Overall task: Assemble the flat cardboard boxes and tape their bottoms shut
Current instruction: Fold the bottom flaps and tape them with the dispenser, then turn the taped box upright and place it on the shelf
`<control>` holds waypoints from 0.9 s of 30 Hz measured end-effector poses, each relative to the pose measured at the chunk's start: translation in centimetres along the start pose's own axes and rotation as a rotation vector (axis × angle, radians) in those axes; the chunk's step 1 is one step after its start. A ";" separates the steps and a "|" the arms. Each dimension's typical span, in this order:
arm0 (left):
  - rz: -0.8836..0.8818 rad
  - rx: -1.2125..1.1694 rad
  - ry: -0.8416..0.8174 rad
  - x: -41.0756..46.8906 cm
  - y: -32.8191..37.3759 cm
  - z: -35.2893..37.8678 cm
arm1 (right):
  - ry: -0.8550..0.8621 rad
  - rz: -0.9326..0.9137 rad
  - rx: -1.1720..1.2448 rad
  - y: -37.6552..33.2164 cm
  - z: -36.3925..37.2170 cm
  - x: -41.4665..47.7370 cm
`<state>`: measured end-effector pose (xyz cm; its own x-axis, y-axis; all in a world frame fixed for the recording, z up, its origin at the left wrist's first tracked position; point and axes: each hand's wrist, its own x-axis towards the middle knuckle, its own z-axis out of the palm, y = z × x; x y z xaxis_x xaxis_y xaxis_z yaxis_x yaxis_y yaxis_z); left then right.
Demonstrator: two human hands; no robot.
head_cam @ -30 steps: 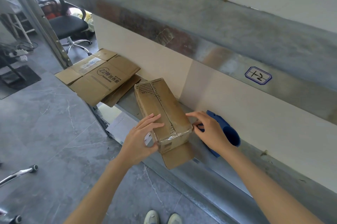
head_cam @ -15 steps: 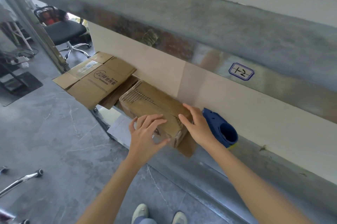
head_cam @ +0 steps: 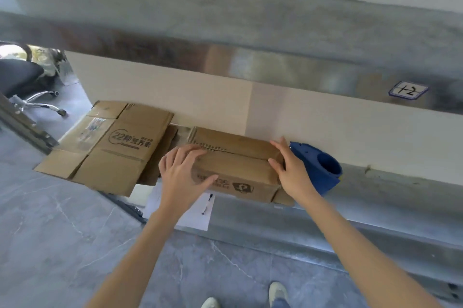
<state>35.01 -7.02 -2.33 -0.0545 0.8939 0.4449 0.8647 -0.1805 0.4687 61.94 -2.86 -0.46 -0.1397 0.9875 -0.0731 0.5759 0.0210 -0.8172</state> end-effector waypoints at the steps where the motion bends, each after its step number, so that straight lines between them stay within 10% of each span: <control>1: 0.005 -0.042 -0.046 0.7 -0.9 -0.6 | 0.050 0.021 -0.001 -0.4 0.6 -0.2; 6: -0.115 -0.389 -0.262 3.4 -2.8 -1.4 | 0.164 0.107 0.068 -2.0 2.8 -1.4; 27: -0.082 -0.494 -0.333 4.4 -3.8 0.4 | 0.197 0.106 0.051 -0.9 4.0 -1.4</control>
<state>31.63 -2.22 -2.44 0.1176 0.9790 0.1664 0.5253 -0.2036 0.8262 58.37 -4.85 -1.95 0.0819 0.9953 -0.0513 0.5366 -0.0874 -0.8393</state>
